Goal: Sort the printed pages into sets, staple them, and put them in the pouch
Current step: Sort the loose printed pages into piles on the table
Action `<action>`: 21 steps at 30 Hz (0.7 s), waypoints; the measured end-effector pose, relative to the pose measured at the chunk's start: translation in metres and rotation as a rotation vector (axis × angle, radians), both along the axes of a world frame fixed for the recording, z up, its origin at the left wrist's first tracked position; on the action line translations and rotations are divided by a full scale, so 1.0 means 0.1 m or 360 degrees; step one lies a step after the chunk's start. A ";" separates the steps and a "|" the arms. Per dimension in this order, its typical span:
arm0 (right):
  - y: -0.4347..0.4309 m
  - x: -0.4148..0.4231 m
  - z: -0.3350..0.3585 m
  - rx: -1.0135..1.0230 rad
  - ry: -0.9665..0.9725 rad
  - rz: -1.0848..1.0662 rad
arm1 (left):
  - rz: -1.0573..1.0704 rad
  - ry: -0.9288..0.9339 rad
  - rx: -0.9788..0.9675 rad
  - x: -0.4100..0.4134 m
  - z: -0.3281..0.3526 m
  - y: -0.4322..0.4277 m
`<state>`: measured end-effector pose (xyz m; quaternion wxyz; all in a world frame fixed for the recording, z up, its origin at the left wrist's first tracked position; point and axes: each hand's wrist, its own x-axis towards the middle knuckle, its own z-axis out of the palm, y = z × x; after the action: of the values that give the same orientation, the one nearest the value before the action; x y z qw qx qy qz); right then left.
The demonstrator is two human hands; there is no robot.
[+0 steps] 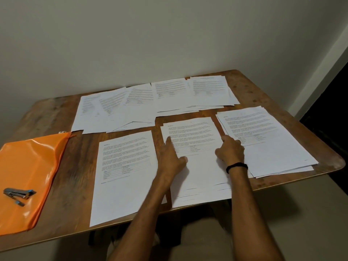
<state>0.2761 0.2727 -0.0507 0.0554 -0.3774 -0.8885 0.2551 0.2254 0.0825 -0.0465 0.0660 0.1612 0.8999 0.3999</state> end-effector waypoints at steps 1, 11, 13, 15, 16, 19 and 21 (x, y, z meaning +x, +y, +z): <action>0.00 -0.01 0.00 0.0011 -0.0005 0.0000 | -0.0009 0.0025 -0.0019 0.01 0.02 0.00; -0.03 -0.03 0.04 -0.0007 0.0007 -0.0033 | -0.0067 -0.0117 -0.0366 0.01 -0.03 0.06; -0.05 -0.02 0.05 -0.0004 0.0020 -0.0022 | -0.0095 -0.0118 -0.0374 0.01 -0.02 0.05; -0.07 -0.02 0.05 0.0011 0.0017 -0.0018 | -0.0108 -0.0151 -0.0369 0.01 -0.02 0.03; -0.09 -0.02 0.06 0.0018 0.0011 -0.0018 | -0.0110 -0.0175 -0.0386 0.02 0.01 0.03; -0.13 -0.03 0.08 0.0029 -0.0015 -0.0041 | -0.0127 -0.0268 -0.0418 0.01 0.04 0.00; -0.15 -0.03 0.10 0.0025 -0.0025 -0.0056 | -0.0136 -0.0303 -0.0415 0.00 0.06 -0.02</action>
<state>0.2727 0.2576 -0.0412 0.0558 -0.3947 -0.8841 0.2441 0.2256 0.0806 -0.0401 0.1883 0.1509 0.9261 0.2902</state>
